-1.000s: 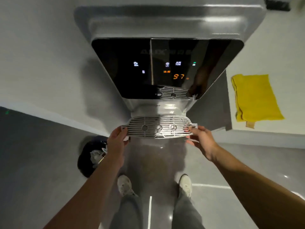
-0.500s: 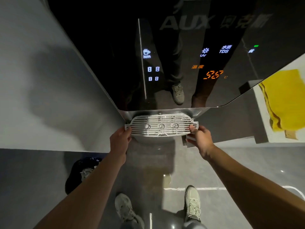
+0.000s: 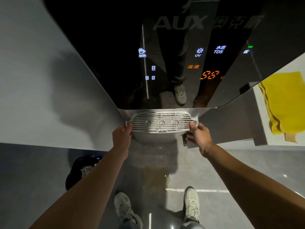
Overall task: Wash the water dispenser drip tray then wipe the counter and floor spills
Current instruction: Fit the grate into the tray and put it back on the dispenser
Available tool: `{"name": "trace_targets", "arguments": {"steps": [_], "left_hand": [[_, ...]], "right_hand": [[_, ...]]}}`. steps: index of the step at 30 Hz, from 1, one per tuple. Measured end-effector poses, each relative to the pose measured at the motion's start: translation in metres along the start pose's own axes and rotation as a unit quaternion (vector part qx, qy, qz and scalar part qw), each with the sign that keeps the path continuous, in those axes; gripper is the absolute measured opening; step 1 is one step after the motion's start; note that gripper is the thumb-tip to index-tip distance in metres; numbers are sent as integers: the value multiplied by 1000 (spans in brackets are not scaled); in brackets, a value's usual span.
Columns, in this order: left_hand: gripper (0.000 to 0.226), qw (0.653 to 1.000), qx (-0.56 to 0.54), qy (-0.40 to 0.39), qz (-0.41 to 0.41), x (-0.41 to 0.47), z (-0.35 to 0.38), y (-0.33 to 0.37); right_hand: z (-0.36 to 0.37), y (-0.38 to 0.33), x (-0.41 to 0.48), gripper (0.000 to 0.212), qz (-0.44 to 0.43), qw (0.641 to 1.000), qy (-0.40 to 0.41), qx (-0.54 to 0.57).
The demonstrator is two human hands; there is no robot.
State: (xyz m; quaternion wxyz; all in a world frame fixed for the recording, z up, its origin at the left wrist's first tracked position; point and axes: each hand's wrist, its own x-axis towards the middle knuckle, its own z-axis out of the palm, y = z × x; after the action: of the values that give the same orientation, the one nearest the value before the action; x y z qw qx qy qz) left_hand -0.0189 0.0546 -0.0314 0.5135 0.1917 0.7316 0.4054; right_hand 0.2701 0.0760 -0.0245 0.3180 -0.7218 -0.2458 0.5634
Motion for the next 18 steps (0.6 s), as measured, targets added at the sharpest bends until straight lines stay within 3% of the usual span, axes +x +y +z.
{"name": "trace_targets", "arguments": {"steps": [11,18], "left_hand": [[30,999,38,13,1,-7,6,3],[32,988,151,-8,-8,-16,0,22]], "right_hand": [[-2,-1,-1,20,10,1000,-9,-20],[-8,-9,-12,53,45,995,2,-95]]}}
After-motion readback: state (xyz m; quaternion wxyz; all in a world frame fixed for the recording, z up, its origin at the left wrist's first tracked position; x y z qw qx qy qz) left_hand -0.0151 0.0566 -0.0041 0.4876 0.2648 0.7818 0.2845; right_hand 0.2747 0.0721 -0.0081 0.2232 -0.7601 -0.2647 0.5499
